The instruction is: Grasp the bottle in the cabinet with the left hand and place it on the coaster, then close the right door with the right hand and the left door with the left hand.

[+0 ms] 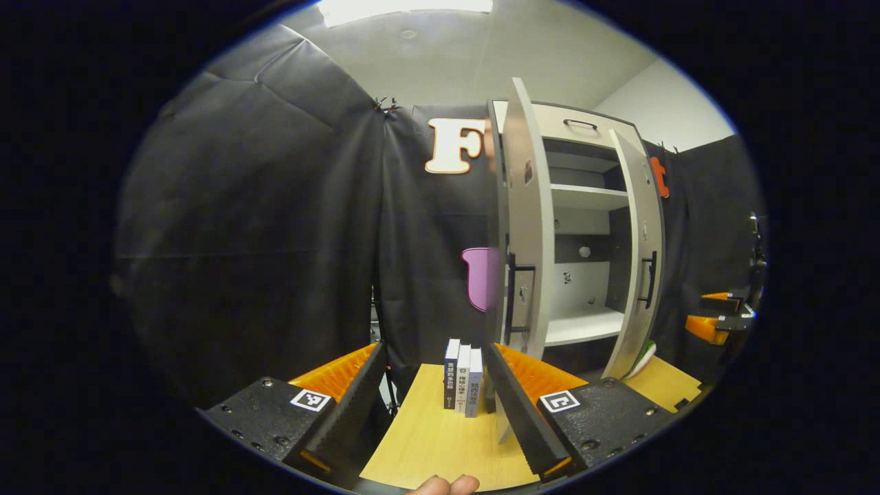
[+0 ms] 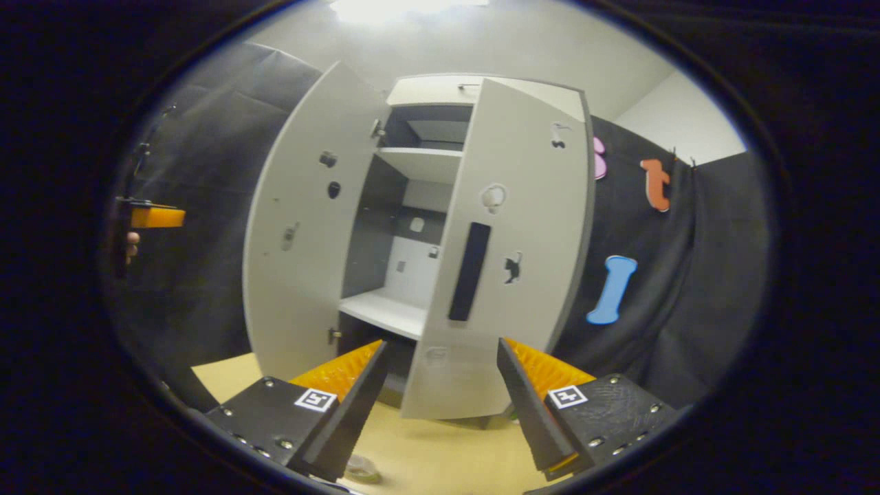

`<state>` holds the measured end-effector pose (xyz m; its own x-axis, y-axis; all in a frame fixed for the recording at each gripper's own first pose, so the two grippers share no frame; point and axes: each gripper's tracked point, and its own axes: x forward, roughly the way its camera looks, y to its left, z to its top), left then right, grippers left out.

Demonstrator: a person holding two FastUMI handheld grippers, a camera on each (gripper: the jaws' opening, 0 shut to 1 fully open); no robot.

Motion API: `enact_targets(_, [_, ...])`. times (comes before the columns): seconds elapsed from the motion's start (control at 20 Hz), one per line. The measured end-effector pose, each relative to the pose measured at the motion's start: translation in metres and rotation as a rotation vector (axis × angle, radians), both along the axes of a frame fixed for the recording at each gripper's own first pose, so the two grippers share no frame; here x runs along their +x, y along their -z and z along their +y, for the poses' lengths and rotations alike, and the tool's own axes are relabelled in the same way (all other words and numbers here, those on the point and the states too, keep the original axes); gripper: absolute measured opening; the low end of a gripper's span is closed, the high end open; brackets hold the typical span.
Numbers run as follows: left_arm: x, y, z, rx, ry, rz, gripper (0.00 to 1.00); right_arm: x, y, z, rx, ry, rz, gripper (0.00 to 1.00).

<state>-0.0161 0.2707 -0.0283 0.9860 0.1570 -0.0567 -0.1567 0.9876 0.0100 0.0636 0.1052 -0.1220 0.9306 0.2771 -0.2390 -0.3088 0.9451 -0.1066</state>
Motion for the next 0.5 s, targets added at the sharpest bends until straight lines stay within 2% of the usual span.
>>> enact_targets(0.1, [0.006, -0.004, 0.01, 0.014, -0.015, -0.004, 0.95, -0.009, -0.005, 0.012, 0.057, -0.018, 0.013, 0.96])
enact_targets(0.15, [0.008, -0.006, 0.016, 0.025, -0.024, -0.005, 0.95, -0.01, -0.009, 0.015, 0.083, -0.015, 0.016, 0.98])
enact_targets(0.2, [0.01, -0.007, 0.02, 0.035, -0.028, -0.008, 0.95, -0.009, -0.015, 0.014, 0.101, -0.003, 0.016, 0.94])
enact_targets(0.25, [0.012, -0.011, 0.023, 0.046, -0.028, -0.014, 0.95, -0.008, -0.021, 0.013, 0.118, 0.004, 0.014, 0.96])
enact_targets(0.45, [0.032, -0.012, 0.032, 0.049, 0.005, -0.011, 0.94, 0.0, -0.041, -0.003, 0.169, 0.052, -0.007, 0.96])
enact_targets(0.5, [0.039, -0.014, 0.031, 0.045, 0.03, -0.012, 0.89, 0.002, -0.044, -0.009, 0.174, 0.065, -0.008, 0.96])
